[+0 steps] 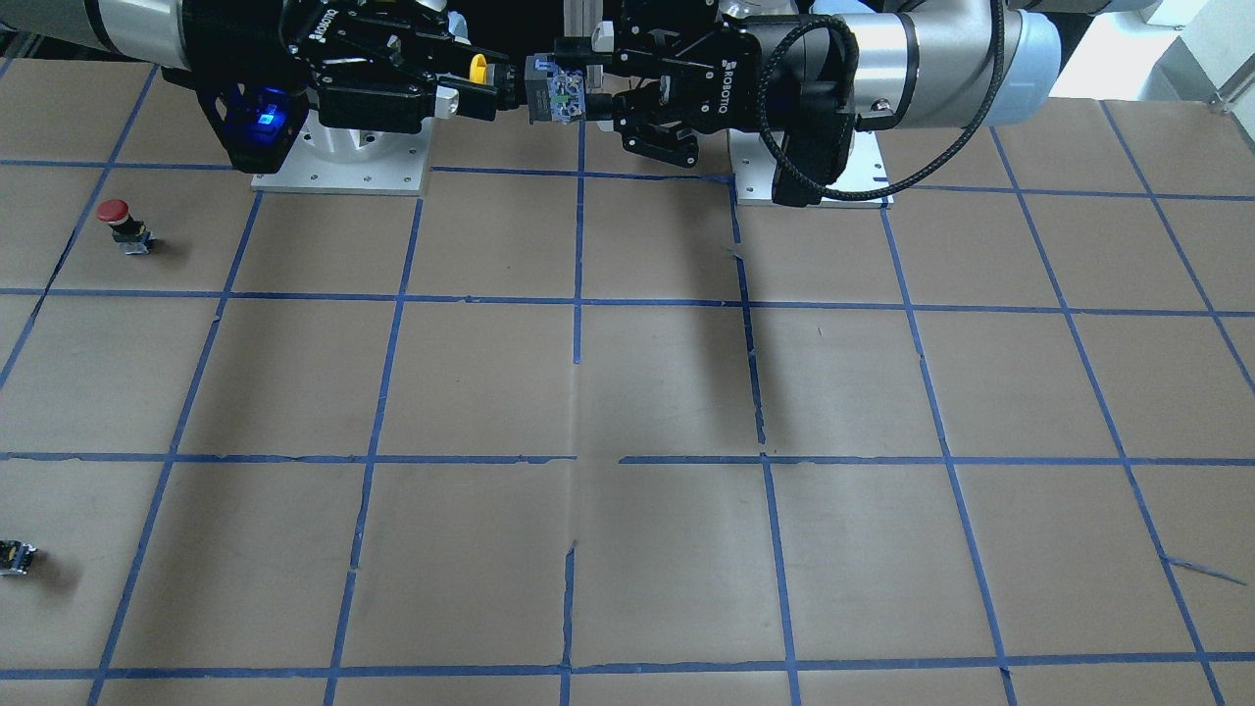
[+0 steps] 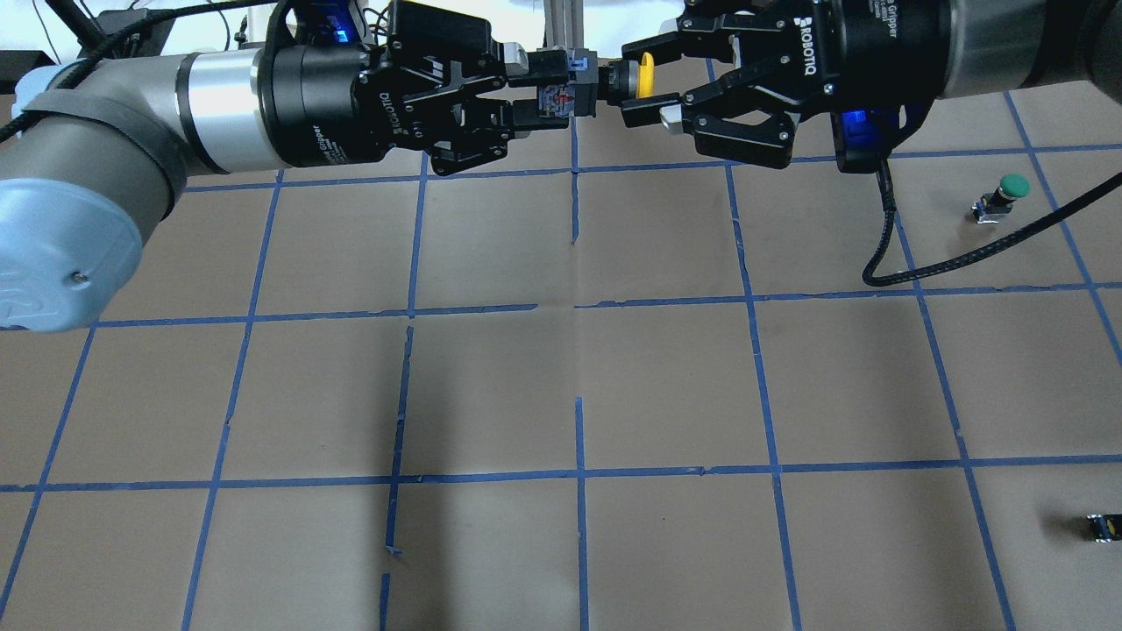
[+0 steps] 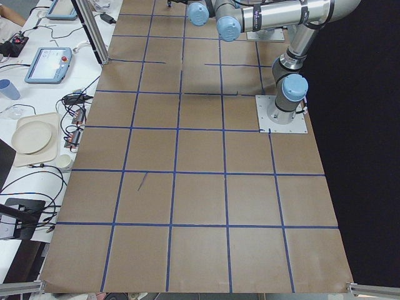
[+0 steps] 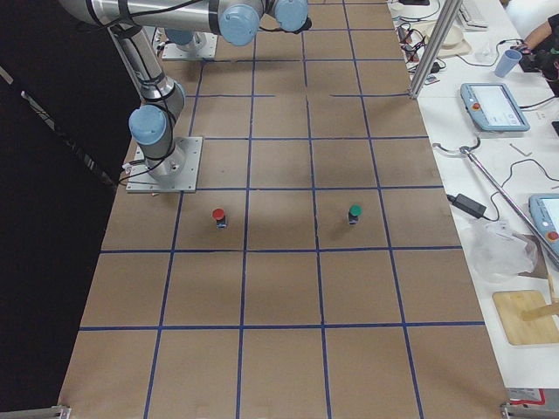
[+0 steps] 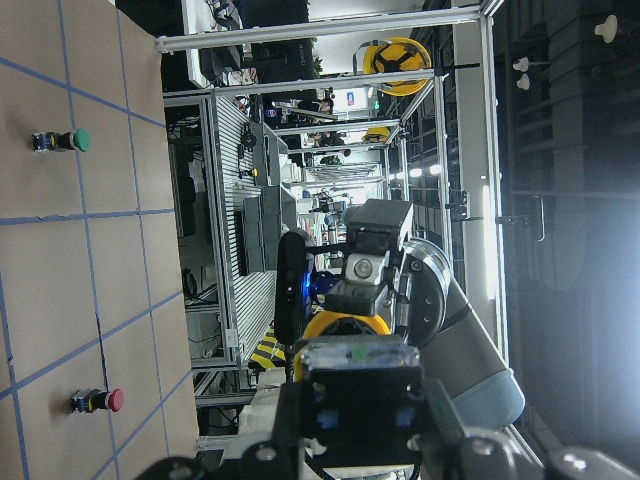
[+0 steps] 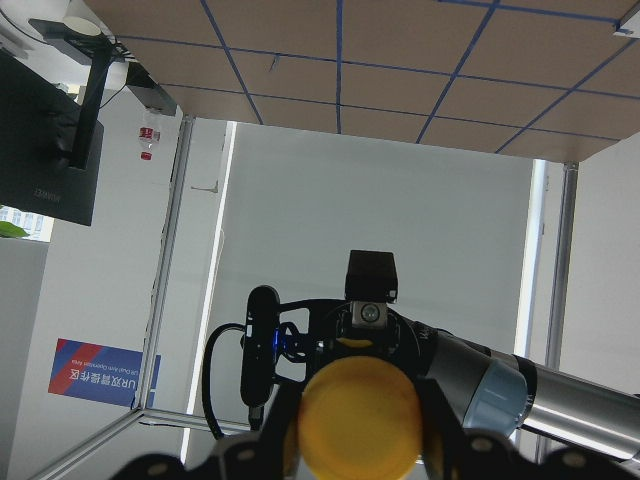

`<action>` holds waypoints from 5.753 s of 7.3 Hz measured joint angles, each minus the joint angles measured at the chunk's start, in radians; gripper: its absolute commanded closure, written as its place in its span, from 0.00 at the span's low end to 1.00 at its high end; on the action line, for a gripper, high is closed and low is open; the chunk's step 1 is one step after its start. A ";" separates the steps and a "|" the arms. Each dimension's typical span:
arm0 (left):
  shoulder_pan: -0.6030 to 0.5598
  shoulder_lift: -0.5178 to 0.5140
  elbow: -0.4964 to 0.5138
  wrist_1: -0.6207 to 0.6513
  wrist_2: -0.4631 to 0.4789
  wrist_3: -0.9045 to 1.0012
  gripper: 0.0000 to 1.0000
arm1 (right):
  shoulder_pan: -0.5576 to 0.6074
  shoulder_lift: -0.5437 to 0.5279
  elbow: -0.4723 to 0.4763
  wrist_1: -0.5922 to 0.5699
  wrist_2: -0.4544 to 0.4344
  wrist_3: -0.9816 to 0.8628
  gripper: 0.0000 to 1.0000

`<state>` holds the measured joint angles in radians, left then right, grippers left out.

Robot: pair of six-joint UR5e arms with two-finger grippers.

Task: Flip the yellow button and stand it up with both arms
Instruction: 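Close the right gripper on the yellow cap and open the left gripper, then carry the button away with the right gripper while the left gripper withdraws, then lower the button upright onto the table with the right gripper and release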

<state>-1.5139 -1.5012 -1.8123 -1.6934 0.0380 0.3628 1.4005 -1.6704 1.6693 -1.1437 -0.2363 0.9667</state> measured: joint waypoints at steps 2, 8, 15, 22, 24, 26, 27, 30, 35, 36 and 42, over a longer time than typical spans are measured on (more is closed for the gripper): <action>0.000 0.003 0.000 -0.001 0.003 -0.025 0.01 | 0.000 0.000 -0.002 -0.001 0.011 0.001 0.88; 0.005 -0.010 0.045 0.071 0.056 -0.231 0.00 | -0.044 0.002 -0.007 -0.046 -0.034 0.002 0.87; -0.006 -0.063 0.178 0.163 0.974 -0.311 0.00 | -0.162 -0.004 -0.044 -0.154 -0.899 -0.629 0.87; -0.049 -0.143 0.417 0.009 1.554 -0.349 0.00 | -0.362 0.003 0.230 -0.527 -1.270 -1.743 0.88; -0.048 -0.174 0.432 -0.016 1.493 -0.373 0.00 | -0.402 0.024 0.260 -0.626 -1.291 -1.990 0.88; -0.056 -0.157 0.385 -0.011 1.522 -0.369 0.00 | -0.445 0.083 0.266 -0.721 -1.294 -2.249 0.90; -0.057 -0.144 0.364 -0.009 1.527 -0.367 0.00 | -0.485 0.118 0.266 -0.747 -1.287 -2.369 0.90; -0.056 -0.140 0.349 0.000 1.527 -0.372 0.00 | -0.569 0.221 0.266 -0.873 -1.283 -2.553 0.90; -0.055 -0.150 0.347 0.015 1.527 -0.373 0.00 | -0.607 0.285 0.274 -0.889 -1.271 -2.881 0.89; -0.055 -0.150 0.347 0.017 1.527 -0.370 0.00 | -0.623 0.292 0.275 -0.885 -1.258 -2.950 0.87; -0.053 -0.153 0.348 0.040 1.527 -0.375 0.00 | -0.644 0.332 0.275 -0.876 -1.218 -3.086 0.63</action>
<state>-1.5673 -1.6545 -1.4647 -1.6538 1.5647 -0.0127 0.7563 -1.3384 1.9447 -2.0201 -1.4545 -2.1192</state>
